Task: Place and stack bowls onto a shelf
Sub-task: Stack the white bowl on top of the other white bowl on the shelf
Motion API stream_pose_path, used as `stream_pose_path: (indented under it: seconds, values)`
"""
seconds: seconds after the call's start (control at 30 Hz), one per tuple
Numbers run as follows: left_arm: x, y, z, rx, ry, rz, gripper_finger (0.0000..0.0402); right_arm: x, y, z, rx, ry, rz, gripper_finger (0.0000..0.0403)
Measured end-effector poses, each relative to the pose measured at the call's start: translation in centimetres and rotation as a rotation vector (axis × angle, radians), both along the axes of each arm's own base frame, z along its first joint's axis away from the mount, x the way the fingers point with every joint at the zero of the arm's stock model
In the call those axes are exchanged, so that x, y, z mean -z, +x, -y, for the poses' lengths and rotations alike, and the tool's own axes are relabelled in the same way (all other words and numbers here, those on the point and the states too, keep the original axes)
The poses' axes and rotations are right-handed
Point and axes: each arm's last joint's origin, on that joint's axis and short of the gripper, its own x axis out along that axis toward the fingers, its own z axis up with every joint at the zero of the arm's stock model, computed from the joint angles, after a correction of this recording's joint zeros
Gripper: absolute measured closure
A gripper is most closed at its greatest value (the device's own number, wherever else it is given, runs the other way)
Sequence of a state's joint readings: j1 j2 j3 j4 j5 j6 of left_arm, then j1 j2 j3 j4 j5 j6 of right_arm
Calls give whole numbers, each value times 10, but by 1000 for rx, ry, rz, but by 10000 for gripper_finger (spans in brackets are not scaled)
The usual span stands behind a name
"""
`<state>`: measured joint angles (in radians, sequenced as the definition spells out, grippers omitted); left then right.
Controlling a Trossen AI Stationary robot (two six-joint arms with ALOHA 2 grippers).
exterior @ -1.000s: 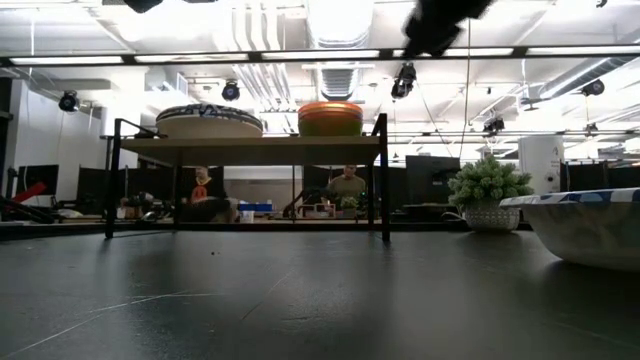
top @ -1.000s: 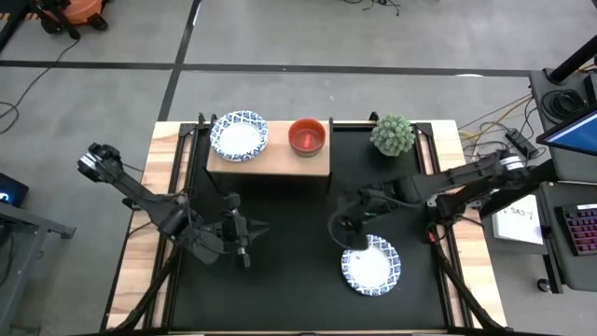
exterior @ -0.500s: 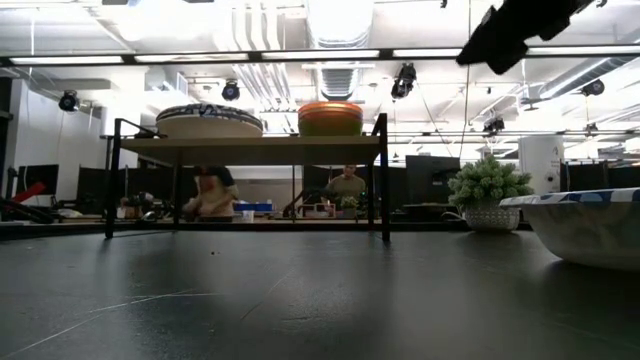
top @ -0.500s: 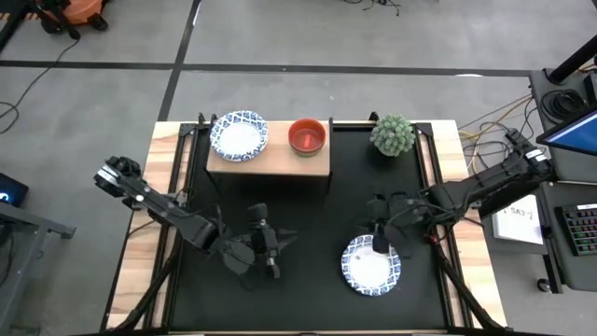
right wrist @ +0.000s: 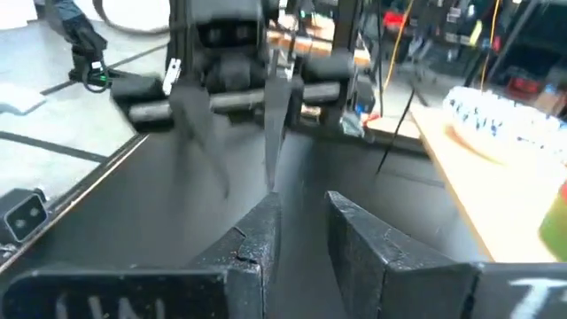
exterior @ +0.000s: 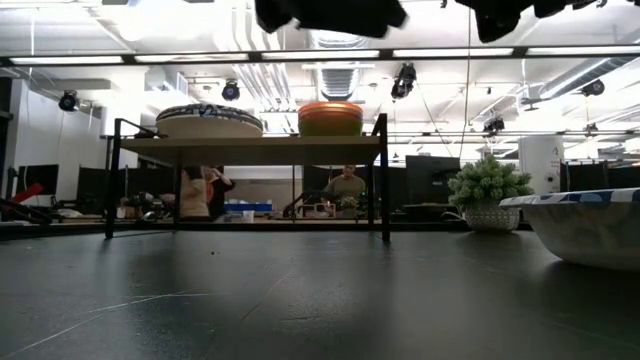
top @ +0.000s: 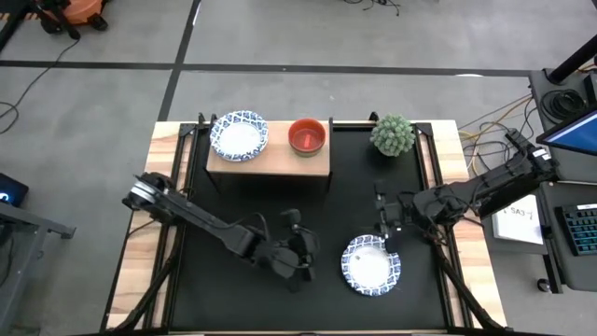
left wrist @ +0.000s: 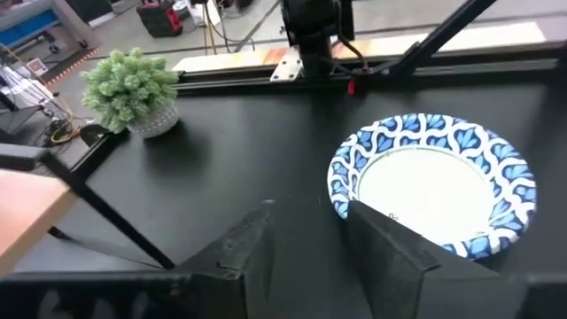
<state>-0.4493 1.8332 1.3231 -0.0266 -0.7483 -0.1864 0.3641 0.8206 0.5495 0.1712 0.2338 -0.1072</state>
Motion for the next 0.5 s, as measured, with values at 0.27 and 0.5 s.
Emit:
stream_pose_path:
  seconds: [0.27, 0.5]
  values:
    - [21, 32, -9, -36, -38, -27, 240, -5, -5, 2, -19, -57, 47, 334]
    - [35, 47, -19, -66, -69, -34, 209, -8, -7, 0, -95, -57, 62, 335]
